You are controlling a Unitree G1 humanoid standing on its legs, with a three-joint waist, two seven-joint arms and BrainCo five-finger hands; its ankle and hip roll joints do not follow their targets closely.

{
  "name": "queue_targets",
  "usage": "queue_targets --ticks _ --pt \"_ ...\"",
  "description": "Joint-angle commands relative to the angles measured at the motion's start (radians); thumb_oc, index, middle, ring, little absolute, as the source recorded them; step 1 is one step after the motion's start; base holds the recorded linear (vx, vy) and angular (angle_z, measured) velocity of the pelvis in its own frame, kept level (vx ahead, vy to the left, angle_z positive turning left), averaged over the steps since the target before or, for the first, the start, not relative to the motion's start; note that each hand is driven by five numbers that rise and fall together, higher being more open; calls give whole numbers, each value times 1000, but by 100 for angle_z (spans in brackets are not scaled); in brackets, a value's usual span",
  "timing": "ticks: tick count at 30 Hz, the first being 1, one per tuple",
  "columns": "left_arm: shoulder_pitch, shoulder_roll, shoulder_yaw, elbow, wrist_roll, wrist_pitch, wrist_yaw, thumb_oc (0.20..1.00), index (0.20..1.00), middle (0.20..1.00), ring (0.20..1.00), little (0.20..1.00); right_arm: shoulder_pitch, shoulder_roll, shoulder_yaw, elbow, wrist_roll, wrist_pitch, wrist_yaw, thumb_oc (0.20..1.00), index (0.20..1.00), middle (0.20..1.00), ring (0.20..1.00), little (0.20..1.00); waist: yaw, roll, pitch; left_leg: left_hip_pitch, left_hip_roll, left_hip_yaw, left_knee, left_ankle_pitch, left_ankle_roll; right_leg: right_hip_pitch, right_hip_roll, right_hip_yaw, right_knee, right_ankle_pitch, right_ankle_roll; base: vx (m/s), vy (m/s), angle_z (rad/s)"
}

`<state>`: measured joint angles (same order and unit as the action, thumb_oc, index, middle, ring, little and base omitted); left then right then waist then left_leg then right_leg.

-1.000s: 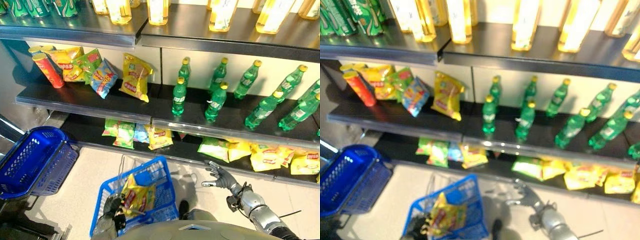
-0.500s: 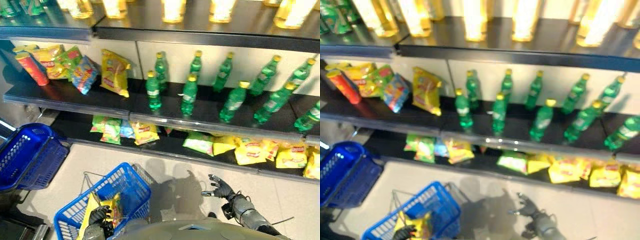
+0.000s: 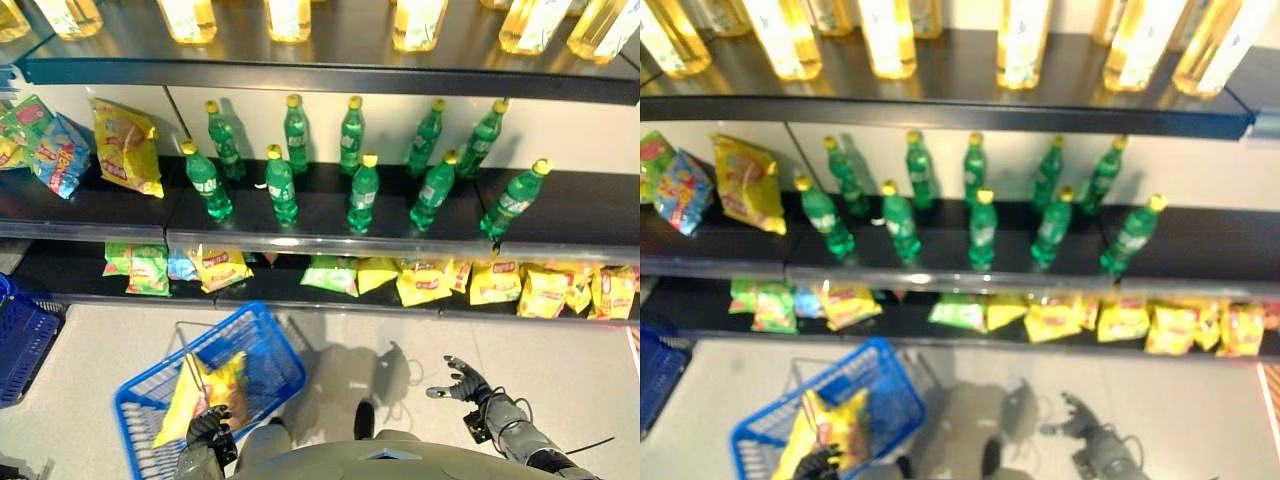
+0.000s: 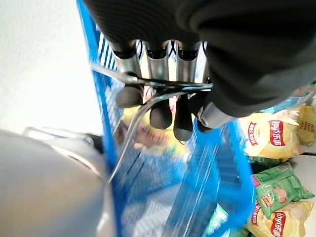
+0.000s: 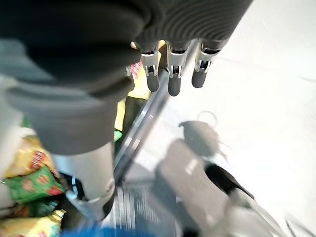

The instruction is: Pick up the snacks into the basket

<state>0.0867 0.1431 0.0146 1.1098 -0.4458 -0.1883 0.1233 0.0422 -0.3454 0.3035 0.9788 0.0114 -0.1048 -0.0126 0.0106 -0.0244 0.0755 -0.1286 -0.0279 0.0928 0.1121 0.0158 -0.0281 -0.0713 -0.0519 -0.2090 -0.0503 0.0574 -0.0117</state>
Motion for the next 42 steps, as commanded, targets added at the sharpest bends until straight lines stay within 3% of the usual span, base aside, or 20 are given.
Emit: queue_targets --ticks 1,5,7,9,11,13,14,15,17,18,20,21,22,25,26,30,32,36,38,42 --pt "14 23 18 -35 -6 -40 5 200 200 200 200 200 -93 16 -15 10 10 -26 -26 1000 1000 1000 1000 1000 27 -22 12 23 -84 -15 26 -85 65 -13 44 96 98 -10 126 52 -71 50" --pt "8 54 55 19 18 -30 24 200 200 200 200 200 -91 62 -21 41 11 -25 -34 1000 1000 1000 1000 1000 14 -55 -7 90 -55 -19 -56 -64 73 -23 66 83 188 32 179 92 -96 6" --pt "1 67 62 7 12 -33 29 200 200 200 200 200 -103 68 -19 25 14 -24 -33 1000 1000 1000 1000 1000 9 -53 5 101 -32 -29 -83 -46 74 -74 72 93 294 82 247 -27 -71 -2" --pt "-6 74 56 6 21 -33 30 200 200 200 200 200 -104 67 -19 16 13 -24 -32 1000 1000 1000 1000 1000 3 -45 15 100 -17 -38 -87 -35 73 -94 80 114 336 86 269 -23 -90 3" --pt "-18 80 49 5 20 -37 35 200 200 200 200 200 -104 68 -25 6 3 -16 -41 1000 1000 1000 1000 1000 9 -26 15 95 7 -54 -91 -20 62 -70 7 85 295 28 208 6 -184 13" --pt "-42 77 52 14 4 -45 45 200 200 200 200 200 -83 66 -57 -19 31 -16 -51 1000 1000 1000 1000 1000 13 -4 4 84 36 -89 -79 -30 44 -39 -100 114 232 11 168 52 -250 37" --pt "-45 77 52 13 3 -46 47 200 200 200 200 200 -74 66 -64 -30 36 -14 -52 1000 1000 1000 1000 1000 13 -4 2 84 43 -102 -67 -41 36 -17 -140 133 198 22 162 97 -334 50" --pt "-51 77 48 7 -5 -52 51 200 200 200 200 200 -66 67 -70 -29 37 -12 -56 1000 1000 1000 1000 1000 15 -3 2 84 55 -130 -51 -56 26 -22 -216 172 157 73 165 83 -343 35" --pt "-50 79 50 1 -9 -54 60 200 200 200 200 200 -67 71 -63 -33 19 -4 -60 1000 1000 1000 1000 1000 13 -14 12 90 88 -139 -21 -82 4 -24 -278 166 133 130 187 35 -338 9" --pt "-50 79 50 1 -9 -54 60 200 200 200 200 200 -67 71 -63 -33 19 -3 -60 1000 1000 1000 1000 1000 13 -13 13 91 88 -140 -20 -83 4 -22 -277 165 132 129 187 -3 -461 0" --pt "-49 99 69 22 -7 -55 72 200 200 200 200 200 -93 76 -28 -33 -14 0 -51 1000 1000 1000 1000 1000 28 -39 9 98 165 -127 -47 -54 -43 -12 -244 115 135 50 219 -10 -478 12" --pt "-49 99 69 22 -7 -55 72 200 200 200 200 200 -93 77 -28 -33 -14 -1 -51 1000 1000 1000 1000 1000 28 -39 9 99 166 -127 -49 -53 -43 -11 -244 115 135 49 219 -33 -520 -7" --pt "-46 98 82 42 -25 -56 74 200 200 200 200 200 -99 72 -2 -28 -21 -3 -46 1000 1000 1000 1000 1000 30 -33 6 96 238 -137 -91 5 -73 -24 -186 101 149 -17 203 -58 -523 -12" --pt "-45 78 102 51 -84 -60 72 200 200 200 200 200 -108 48 32 -50 -32 -3 -37 1000 1000 1000 1000 1000 20 -16 9 77 321 -143 -160 119 -97 -35 -101 66 155 -64 174 -87 -551 -3" --pt "-40 59 94 57 -91 -56 75 200 200 200 200 200 -109 33 32 -50 -29 -4 -37 1000 1000 1000 1000 1000 14 -13 18 62 322 -117 -151 149 -89 -39 -90 60 154 -60 169 -99 -350 10" --pt "-27 23 62 51 -66 -41 53 200 200 200 200 200 -112 -5 25 -79 -18 -5 -37 1000 1000 1000 1000 1000 -5 -15 22 55 245 1 -91 65 -47 -39 -81 37 117 -49 146 -69 -238 -11" --pt "-20 18 52 38 -56 -42 47 200 200 200 200 200 -105 -20 23 -120 -15 -10 -33 1000 1000 1000 1000 1000 -8 -9 24 43 225 17 -92 76 -50 -34 -73 29 103 -46 140 -19 -111 32" --pt "-26 34 43 19 -35 -47 46 200 200 200 200 200 -100 -39 36 -258 -5 -30 -18 1000 1000 1000 1000 1000 -5 -14 31 29 180 -30 -66 65 -47 -30 -58 29 96 -40 128 2 -71 18" --pt "-27 40 43 19 -22 -45 45 200 200 200 200 200 -94 -45 43 -317 -4 -38 -5 1000 1000 1000 1000 1000 -5 -17 31 36 180 -30 -70 58 -47 -27 -55 30 97 -43 128 19 3 5" --pt "-27 70 62 3 -11 -62 58 200 200 200 200 200 -89 -84 56 -519 33 -82 28 1000 1000 1000 1000 1000 2 -28 49 40 194 -132 -40 68 -68 -29 -54 64 126 -49 127 11 76 -9"
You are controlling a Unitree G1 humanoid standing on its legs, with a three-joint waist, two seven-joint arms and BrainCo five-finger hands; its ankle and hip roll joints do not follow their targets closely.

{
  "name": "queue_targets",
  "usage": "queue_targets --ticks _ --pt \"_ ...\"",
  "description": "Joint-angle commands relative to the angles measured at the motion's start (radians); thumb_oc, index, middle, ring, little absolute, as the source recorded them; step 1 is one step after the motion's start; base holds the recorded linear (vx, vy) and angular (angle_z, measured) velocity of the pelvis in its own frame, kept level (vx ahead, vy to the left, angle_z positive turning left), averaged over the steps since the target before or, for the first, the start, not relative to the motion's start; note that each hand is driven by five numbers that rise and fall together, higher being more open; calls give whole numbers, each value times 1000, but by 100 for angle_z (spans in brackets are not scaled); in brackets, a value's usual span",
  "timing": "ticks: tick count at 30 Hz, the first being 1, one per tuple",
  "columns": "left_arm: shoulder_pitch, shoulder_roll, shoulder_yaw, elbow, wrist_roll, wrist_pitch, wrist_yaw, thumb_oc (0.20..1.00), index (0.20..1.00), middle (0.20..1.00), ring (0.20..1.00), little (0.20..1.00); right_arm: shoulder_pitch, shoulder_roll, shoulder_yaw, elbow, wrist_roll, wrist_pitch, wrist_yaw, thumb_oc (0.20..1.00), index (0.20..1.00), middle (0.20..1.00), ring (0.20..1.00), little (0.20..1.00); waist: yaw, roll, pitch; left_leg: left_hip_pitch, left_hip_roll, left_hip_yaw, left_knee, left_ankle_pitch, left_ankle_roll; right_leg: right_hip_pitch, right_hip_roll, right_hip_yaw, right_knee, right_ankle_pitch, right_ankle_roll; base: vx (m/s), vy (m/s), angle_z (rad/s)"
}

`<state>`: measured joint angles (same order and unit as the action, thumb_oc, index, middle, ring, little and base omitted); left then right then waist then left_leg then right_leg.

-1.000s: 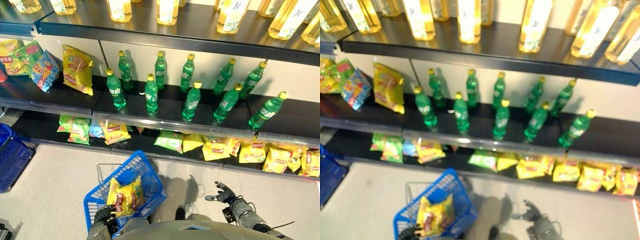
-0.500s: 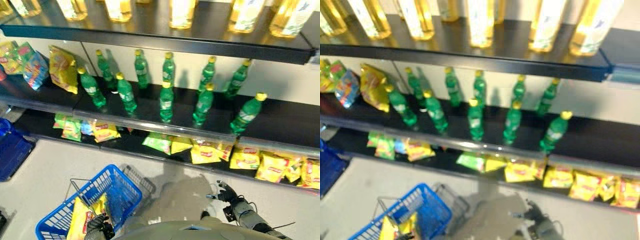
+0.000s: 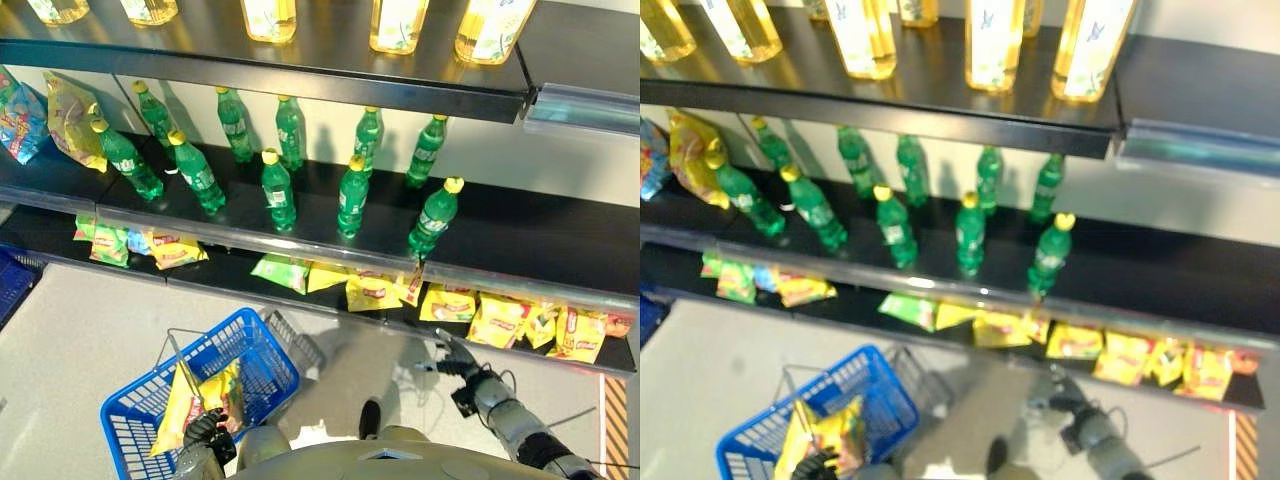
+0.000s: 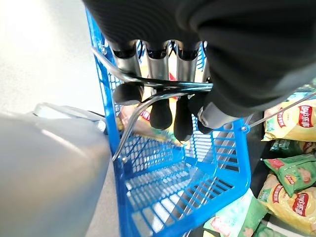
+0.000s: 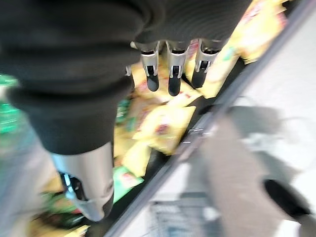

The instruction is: Pick up the snacks into the basket

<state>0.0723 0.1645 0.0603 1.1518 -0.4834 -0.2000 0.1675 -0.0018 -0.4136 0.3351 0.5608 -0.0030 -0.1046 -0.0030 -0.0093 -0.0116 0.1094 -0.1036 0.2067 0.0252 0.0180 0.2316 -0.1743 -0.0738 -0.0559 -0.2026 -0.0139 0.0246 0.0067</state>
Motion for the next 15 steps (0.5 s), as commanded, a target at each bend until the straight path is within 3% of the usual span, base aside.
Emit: queue_targets --ticks 1,7,15 --pt "-11 50 25 -41 32 -46 15 200 200 200 200 200 -35 -33 22 -170 49 -87 35 1000 1000 1000 1000 1000 16 -37 16 28 -32 -53 37 -161 82 -26 -54 57 96 -23 111 11 132 -31" --pt "-5 62 62 -22 73 -50 16 200 200 200 200 200 80 -117 -77 -481 107 -133 95 1000 1000 1000 1000 1000 -5 -26 8 67 -44 1 21 -216 91 -29 -81 66 106 -14 132 6 121 -3" --pt "-16 74 106 11 112 -43 18 200 200 200 200 200 228 -192 -240 -731 187 -162 143 1000 1000 1000 1000 1000 -46 -30 5 89 -57 58 60 -267 88 -30 -109 90 102 10 155 -18 90 -11"
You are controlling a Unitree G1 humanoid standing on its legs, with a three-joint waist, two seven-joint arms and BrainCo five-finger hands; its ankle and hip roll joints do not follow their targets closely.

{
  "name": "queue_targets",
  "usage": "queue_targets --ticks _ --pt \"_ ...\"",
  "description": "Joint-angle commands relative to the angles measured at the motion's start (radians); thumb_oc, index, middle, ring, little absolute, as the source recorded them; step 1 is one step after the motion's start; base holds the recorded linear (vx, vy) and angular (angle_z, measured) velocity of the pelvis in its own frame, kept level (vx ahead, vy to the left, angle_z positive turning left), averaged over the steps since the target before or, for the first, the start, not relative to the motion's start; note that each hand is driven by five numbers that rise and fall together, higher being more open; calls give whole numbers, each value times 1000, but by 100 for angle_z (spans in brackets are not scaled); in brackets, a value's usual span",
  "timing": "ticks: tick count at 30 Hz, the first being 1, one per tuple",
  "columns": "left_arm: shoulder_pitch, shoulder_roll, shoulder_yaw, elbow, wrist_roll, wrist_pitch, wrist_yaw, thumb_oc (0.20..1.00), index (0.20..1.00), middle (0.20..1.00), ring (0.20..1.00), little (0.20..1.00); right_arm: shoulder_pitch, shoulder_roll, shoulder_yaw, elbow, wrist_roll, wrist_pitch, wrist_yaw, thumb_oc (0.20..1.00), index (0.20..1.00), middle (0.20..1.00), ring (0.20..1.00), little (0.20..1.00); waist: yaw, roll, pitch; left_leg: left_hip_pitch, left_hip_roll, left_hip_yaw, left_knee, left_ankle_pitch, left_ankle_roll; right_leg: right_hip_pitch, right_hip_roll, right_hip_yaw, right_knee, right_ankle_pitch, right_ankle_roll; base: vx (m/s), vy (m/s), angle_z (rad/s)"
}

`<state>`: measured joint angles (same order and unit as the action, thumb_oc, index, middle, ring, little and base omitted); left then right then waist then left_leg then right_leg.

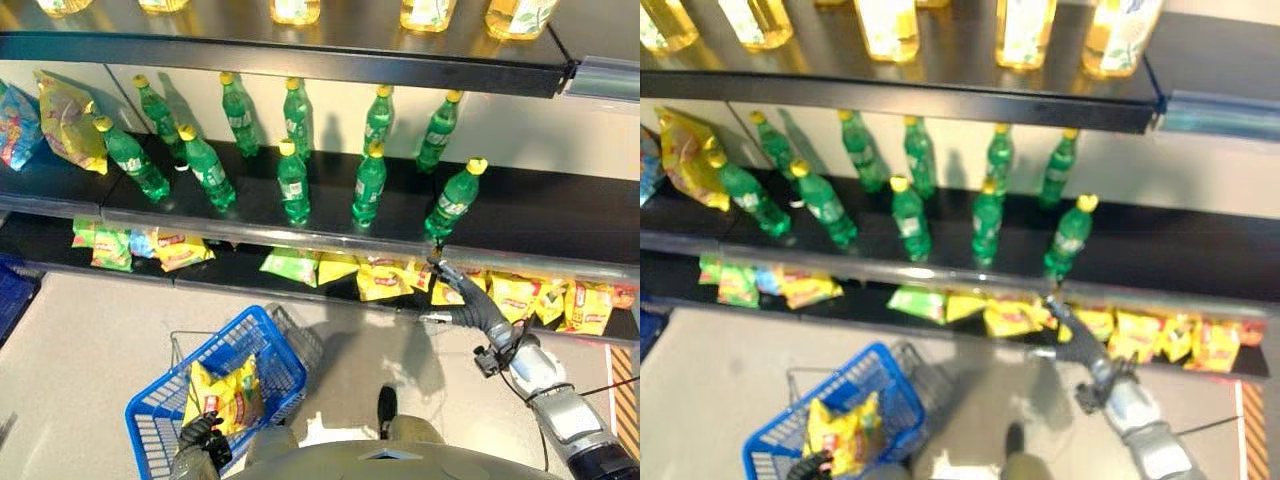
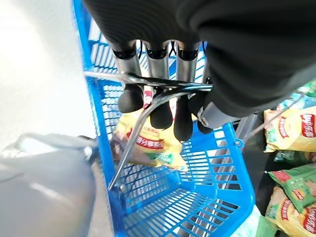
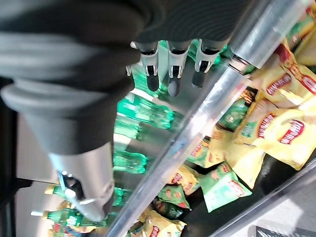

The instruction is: Pick up the snacks into the basket

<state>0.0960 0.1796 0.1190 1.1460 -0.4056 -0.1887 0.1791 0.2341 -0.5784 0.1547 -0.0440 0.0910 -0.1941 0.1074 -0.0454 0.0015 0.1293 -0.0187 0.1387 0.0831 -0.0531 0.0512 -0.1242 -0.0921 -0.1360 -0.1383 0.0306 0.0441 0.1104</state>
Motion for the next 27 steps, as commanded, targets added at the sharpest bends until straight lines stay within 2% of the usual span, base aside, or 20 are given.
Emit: queue_targets --ticks 1,6,8,9,10,12,14,15,18,21,27 --pt "-35 58 51 12 35 -51 -1 200 200 200 200 200 9 -47 -77 -157 115 -72 58 1000 1000 1000 1000 1000 -12 -45 -19 9 8 6 133 -92 39 -11 -30 32 57 -6 54 -2 38 -12" --pt "-25 57 51 4 37 -55 -22 200 200 200 200 200 61 -88 -170 -266 251 -86 104 1000 1000 1000 1000 1000 -33 -44 -36 32 -3 33 133 -112 45 -13 -39 62 51 9 70 -8 67 -22" --pt "-20 54 55 2 27 -57 -26 200 200 200 200 200 76 -60 -215 -275 301 -98 88 1000 1000 1000 1000 1000 -42 -43 -44 48 -7 51 132 -121 50 -16 -41 79 53 16 79 21 59 -24" --pt "-15 54 58 4 24 -58 -25 200 200 200 200 200 89 -8 -260 -299 326 -115 51 1000 1000 1000 1000 1000 -57 -40 -50 61 -9 66 131 -128 53 -18 -43 90 55 19 84 26 48 -19" --pt "-15 54 57 4 24 -58 -25 200 200 200 200 200 91 -7 -261 -301 326 -114 51 1000 1000 1000 1000 1000 -55 -40 -49 63 -9 67 131 -128 53 -17 -43 91 56 18 84 21 47 -34" --pt "-24 54 59 10 15 -67 -4 200 200 200 200 200 76 73 -275 -301 341 -138 -8 1000 1000 1000 1000 1000 -66 -37 -43 65 -10 80 149 -140 55 -25 -44 101 68 15 85 -9 37 -34" --pt "-29 50 55 6 8 -70 6 200 200 200 200 200 59 99 -271 -295 320 -145 -54 1000 1000 1000 1000 1000 -68 -37 -32 58 -8 80 167 -146 54 -31 -44 101 77 12 84 -28 11 -20" --pt "-29 50 55 6 8 -70 6 200 200 200 200 200 58 99 -271 -295 320 -145 -55 1000 1000 1000 1000 1000 -68 -37 -32 57 -8 79 169 -147 54 -32 -44 101 78 12 84 -42 -2 -16" --pt "-54 45 14 -42 -14 -81 46 200 200 200 200 200 -47 135 -236 -250 239 -161 -202 1000 1000 1000 1000 1000 -60 -35 28 -26 -3 60 237 -152 49 -84 -51 92 117 11 83 -184 -14 -3" --pt "-70 43 -21 -57 -22 -76 75 200 200 200 200 200 -124 167 -199 -205 233 -159 -298 1000 1000 1000 1000 1000 -49 -30 64 -82 -7 43 261 -145 46 -119 -56 84 129 17 82 -128 -20 11" --pt "-92 38 -67 -86 -31 -76 120 200 200 200 200 200 -272 184 -162 -140 156 -148 -452 1000 1000 1000 1000 1000 -20 -2 114 -175 -24 21 270 -122 49 -192 -66 73 139 32 76 -89 -1 18"
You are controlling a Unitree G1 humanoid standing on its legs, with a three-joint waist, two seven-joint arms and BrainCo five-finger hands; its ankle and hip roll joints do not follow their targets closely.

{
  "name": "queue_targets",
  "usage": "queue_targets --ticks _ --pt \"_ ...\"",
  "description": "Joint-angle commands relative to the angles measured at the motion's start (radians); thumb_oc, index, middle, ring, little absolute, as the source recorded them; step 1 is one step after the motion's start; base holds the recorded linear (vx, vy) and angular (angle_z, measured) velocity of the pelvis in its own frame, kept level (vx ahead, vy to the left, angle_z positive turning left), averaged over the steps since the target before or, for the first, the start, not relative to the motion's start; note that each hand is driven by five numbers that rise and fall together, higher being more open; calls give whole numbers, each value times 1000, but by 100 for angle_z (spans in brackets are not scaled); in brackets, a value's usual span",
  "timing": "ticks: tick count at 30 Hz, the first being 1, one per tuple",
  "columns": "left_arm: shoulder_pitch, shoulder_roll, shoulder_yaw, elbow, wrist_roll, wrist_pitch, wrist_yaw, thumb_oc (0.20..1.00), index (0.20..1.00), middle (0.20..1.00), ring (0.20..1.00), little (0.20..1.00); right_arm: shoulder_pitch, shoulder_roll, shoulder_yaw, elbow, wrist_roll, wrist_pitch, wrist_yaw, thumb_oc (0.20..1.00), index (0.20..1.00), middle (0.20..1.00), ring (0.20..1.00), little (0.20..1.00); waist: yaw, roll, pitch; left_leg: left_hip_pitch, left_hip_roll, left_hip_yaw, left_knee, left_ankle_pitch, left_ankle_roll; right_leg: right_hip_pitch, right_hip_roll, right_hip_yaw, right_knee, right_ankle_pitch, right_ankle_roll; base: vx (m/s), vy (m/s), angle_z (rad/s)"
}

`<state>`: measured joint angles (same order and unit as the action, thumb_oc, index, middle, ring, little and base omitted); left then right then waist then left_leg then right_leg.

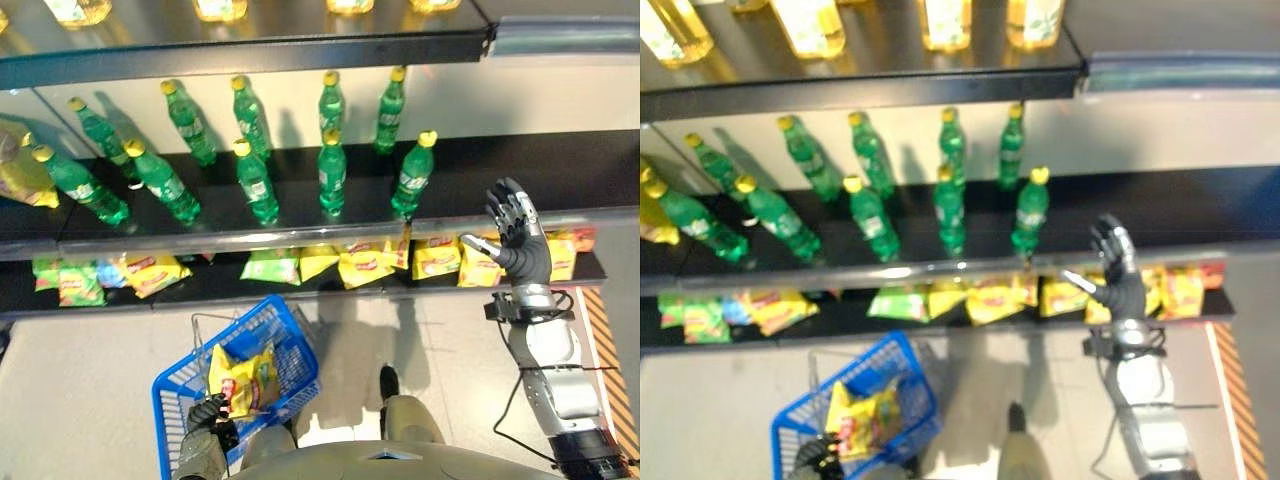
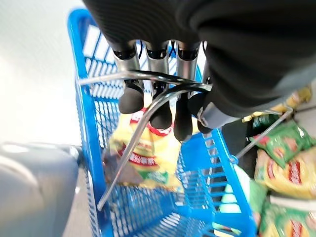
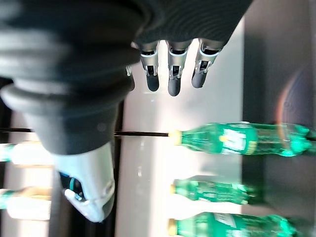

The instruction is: Pick up the snacks into the basket

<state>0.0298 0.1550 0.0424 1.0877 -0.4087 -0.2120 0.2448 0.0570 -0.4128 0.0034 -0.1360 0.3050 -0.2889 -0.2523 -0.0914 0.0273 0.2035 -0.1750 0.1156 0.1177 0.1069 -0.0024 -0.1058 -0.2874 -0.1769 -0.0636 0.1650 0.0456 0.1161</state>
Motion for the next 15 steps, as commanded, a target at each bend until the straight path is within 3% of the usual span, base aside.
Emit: queue_targets --ticks 1,8,13,15 --pt "-27 63 3 -33 -32 -53 60 200 200 200 200 200 -115 19 -6 -42 -61 -54 -108 1000 1000 1000 1000 1000 30 -25 47 -29 -4 -18 112 -66 31 -1 -27 -3 7 31 69 -29 -1 8" --pt "-46 63 -29 -44 -37 -65 93 200 200 200 200 200 -245 28 28 36 -139 -44 -213 1000 1000 1000 1000 1000 53 4 97 -84 -25 -43 125 -52 36 -39 -39 -14 27 32 59 -31 -3 10" --pt "-58 59 -76 -94 -38 -79 145 200 200 200 200 200 -364 76 2 157 -288 4 -476 1000 1000 1000 1000 1000 67 32 123 -129 -37 -52 143 -48 41 -72 -43 -14 31 36 52 -3 11 14" --pt "-63 57 -87 -106 -38 -79 160 200 200 200 200 200 -382 95 -10 160 -306 19 -528 1000 1000 1000 1000 1000 66 37 129 -137 -39 -51 148 -48 42 -77 -46 -13 32 38 51 1 12 6"
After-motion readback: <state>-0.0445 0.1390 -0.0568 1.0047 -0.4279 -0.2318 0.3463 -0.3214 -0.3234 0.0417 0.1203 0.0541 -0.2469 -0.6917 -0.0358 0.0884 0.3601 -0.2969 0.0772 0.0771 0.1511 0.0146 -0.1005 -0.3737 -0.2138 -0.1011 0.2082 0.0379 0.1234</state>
